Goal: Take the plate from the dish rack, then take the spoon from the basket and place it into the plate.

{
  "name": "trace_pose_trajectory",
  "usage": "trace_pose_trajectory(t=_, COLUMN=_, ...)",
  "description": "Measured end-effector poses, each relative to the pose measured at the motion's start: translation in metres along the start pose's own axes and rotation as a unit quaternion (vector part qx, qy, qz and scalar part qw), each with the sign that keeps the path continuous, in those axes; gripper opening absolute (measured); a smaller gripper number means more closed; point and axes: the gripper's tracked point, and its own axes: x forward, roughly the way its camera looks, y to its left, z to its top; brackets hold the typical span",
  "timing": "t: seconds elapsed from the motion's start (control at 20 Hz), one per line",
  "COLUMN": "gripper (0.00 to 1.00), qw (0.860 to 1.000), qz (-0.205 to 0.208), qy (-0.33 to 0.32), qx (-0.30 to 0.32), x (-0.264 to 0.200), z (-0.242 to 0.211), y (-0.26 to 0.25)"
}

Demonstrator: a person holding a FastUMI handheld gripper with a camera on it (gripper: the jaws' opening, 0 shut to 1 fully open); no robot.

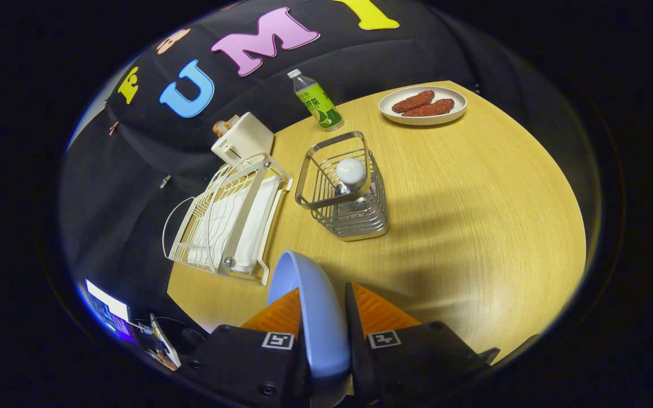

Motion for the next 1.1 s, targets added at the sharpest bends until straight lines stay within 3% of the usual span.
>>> trace_pose_trajectory(t=0.2, gripper=0.34, qw=1.0, qz=-0.006, qy=-0.004, qx=-0.016, x=0.002, z=0.008, y=-0.017)
trace_pose_trajectory(t=0.3, gripper=0.58, qw=1.0, qz=-0.013, qy=0.001, qx=-0.025, x=0.0, z=0.009, y=-0.025)
trace_pose_trajectory(t=0.4, gripper=0.9, qw=0.999, qz=-0.015, qy=-0.015, qx=-0.044, x=-0.007, z=0.015, y=-0.029)
trace_pose_trajectory(t=0.45, gripper=0.97, qw=0.998, qz=-0.015, qy=-0.028, qx=-0.058, x=-0.011, z=0.021, y=-0.029)
trace_pose_trajectory(t=0.7, gripper=0.98, qw=0.985, qz=0.001, qy=-0.102, qx=-0.14, x=-0.034, z=0.055, y=-0.012)
trace_pose_trajectory(t=0.85, gripper=0.98, qw=0.968, qz=0.009, qy=-0.161, qx=-0.192, x=-0.042, z=0.079, y=0.004)
trace_pose_trajectory(t=1.1, gripper=0.98, qw=0.949, qz=0.008, qy=-0.21, qx=-0.235, x=-0.023, z=0.104, y=0.012)
